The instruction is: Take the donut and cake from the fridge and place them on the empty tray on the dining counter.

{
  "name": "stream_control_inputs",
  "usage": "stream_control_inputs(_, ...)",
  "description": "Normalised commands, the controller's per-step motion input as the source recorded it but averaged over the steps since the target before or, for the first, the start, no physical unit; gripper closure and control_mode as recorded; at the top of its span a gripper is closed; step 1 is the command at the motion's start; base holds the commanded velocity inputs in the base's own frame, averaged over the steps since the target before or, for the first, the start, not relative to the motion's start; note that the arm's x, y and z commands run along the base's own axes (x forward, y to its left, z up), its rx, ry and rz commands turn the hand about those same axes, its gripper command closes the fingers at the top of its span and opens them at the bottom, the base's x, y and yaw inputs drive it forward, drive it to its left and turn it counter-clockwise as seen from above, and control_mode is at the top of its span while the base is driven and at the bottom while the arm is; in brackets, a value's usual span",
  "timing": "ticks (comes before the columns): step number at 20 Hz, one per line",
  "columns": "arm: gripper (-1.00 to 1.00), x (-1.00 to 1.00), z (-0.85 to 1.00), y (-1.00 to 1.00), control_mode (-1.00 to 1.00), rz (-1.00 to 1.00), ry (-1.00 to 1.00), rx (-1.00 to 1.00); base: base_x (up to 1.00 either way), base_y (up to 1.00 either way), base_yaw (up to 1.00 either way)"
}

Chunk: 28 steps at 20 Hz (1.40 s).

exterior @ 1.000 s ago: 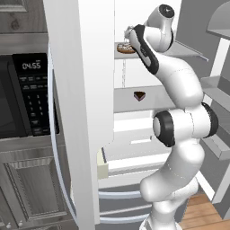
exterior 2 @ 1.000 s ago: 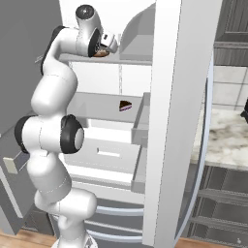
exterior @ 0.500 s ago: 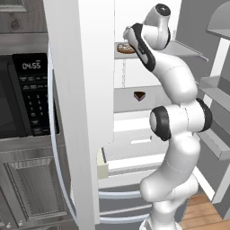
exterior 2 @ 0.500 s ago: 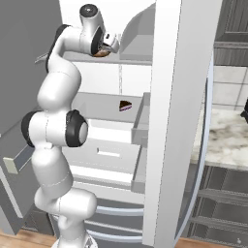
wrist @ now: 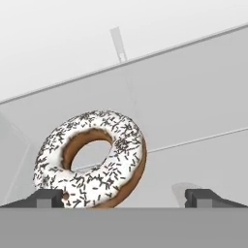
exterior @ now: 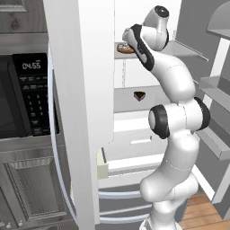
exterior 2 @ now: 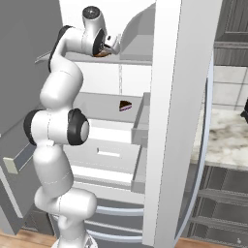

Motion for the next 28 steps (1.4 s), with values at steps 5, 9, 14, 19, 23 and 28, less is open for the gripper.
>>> stream_control_inputs(5,-1.0,0.24,-0.01,0.0,-1.0,0.0,0.0,0.0,0.0,0.0,0.0)
stream_control_inputs(9,-1.0,0.24,0.0,0.01,-1.0,0.0,0.0,0.0,0.0,0.0,0.0)
stream_control_inputs(14,-1.0,0.15,-0.01,0.11,-1.0,0.0,0.0,-0.02,0.0,0.0,0.0)
stream_control_inputs(19,-1.0,0.0,-0.05,0.13,-1.0,0.0,0.0,-0.04,0.0,0.0,0.0)
stream_control_inputs(23,-1.0,0.0,-0.17,0.03,-1.0,0.0,0.0,-0.04,0.0,0.0,0.0)
stream_control_inputs(28,-1.0,0.0,-0.3,-0.01,-1.0,0.0,0.02,-0.02,0.0,0.0,0.0)
